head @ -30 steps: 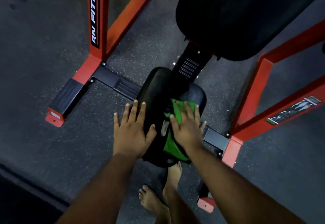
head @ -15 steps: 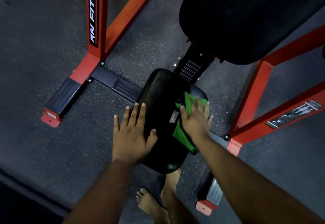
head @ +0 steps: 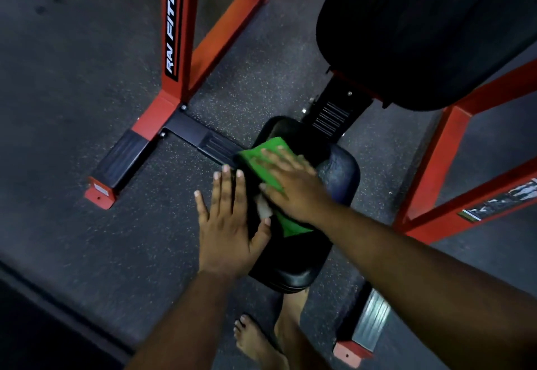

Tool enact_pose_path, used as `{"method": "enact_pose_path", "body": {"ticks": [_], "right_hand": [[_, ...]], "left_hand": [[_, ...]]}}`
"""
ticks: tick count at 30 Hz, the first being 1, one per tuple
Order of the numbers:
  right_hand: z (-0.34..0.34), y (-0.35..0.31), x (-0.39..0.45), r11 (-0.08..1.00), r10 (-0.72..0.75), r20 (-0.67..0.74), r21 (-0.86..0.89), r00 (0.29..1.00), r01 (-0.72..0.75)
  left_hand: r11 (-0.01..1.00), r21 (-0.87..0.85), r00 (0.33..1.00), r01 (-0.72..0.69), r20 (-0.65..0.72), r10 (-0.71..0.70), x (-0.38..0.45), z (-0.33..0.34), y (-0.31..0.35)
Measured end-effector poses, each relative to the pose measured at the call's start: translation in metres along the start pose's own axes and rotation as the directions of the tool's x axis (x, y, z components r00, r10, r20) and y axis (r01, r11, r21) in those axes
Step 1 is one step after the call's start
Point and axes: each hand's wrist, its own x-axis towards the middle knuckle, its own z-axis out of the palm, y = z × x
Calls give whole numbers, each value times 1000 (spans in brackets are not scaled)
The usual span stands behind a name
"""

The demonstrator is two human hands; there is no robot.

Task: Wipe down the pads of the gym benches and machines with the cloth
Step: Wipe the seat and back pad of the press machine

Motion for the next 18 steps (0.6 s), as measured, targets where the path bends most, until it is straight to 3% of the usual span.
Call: {"method": "enact_pose_path", "body": {"ticks": [1,3,4,7,10,12,15,18], "right_hand": [[-4,26,7,990,138,10,-33,990,-137],[-13,59,34,899,436,59,2,898,-437],[-12,59,49,865,498,56,32,865,-500],[1,12,56,911,411,-14,41,911,-411],[4,-26,-6,981,186,1,54,983,-186],[2,-18,-52,987,136,36,78,990,-139],[1,24,-69,964,263,55,30,963,-265],[-2,41,-16,891,453,30,20,891,-454]], "left_hand": [[1000,7,1000,-7,20,6,0,-1,0],[1000,19,999,-11,43,10,1,0,0],[1000,24,999,-2,45,1,1,1,-1],[999,34,998,0,70,-2,2,3,-2],[997,79,993,-10,119,1,3,1,-2],[994,109,986,-18,169,-1,5,-2,0],[989,147,977,-25,212,-7,6,-3,1],[989,143,979,-30,202,0,5,-1,-2]]}}
